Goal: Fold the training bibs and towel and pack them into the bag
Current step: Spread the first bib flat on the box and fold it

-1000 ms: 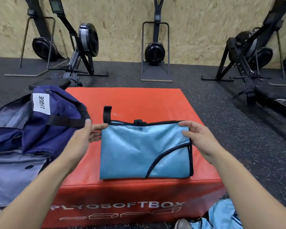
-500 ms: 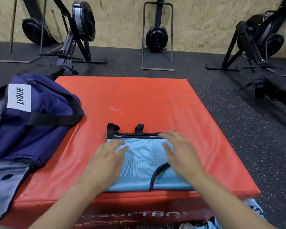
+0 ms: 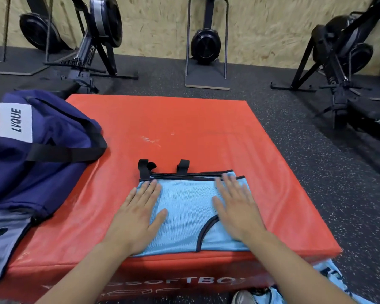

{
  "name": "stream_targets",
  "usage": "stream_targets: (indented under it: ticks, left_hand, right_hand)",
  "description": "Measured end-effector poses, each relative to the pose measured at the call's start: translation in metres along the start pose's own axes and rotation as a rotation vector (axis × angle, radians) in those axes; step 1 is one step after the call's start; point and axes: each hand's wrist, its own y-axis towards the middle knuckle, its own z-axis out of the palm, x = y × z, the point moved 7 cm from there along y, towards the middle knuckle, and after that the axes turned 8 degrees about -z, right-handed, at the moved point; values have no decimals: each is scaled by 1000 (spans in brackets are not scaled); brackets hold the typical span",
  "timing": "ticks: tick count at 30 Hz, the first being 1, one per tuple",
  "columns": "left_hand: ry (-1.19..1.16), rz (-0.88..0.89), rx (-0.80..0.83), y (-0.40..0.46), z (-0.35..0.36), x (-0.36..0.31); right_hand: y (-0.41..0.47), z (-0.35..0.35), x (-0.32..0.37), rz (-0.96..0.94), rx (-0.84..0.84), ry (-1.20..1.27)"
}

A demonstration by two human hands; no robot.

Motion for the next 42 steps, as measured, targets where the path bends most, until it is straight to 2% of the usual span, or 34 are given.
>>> stream_targets:
  ticks: [2,4,7,10,12,16,18,20,23,25,27,31,33,35,38,42]
  left_hand:
    - [21,4,-5,0,-7,0]
    - [45,26,-78,1,-19,-10]
    - [-7,93,-88,-2,-21,-45]
    - [-10,190,-30,-14,4,-68]
    - [-18,140,-14,-14,6,-53]
    - [-16,-22,-16,-9,-5,0]
    - [0,-47,-28,-9,-12,6]
    - [-11,-20,-71,-12,-20,-10]
    - [-64,70,-31,-22,-9,-42]
    - [-68,106,-3,-26,-3,-49]
    - [-80,82,3,-25,-2,-37]
    - [-24,-29,6,-16,-6,-6]
    - [-24,-41,21,-15,-8,-1]
    - [-34,-30,41,-14,-9,0]
    - [-40,-17,53,-8,-11,2]
    - [-26,0,82,1,-13,7]
  right_hand:
    - [-8,-7,-31,125,-2,-28]
    - [-10,-16,-32,149,-41,-68]
    - [-7,-20,33,-77,-112,64]
    - [-18,4,88,-332,-14,120]
    - [-18,11,68,-305,15,80]
    - [-17,-3,-13,-28,11,-39]
    - [-19,-13,-23,34,-22,-75]
    - [-20,-16,3,-61,-44,-38]
    - [-29,-6,67,-324,26,105]
    - [-36,2,84,-411,72,105]
    - [-33,5,68,-358,71,83]
    - [-21,0,2,-112,35,20]
    - [-19,-6,-13,-63,28,13]
    - [-14,-16,-9,-102,-5,21]
    - [3,-31,8,-259,-72,150]
    - [26,-28,20,-352,63,311]
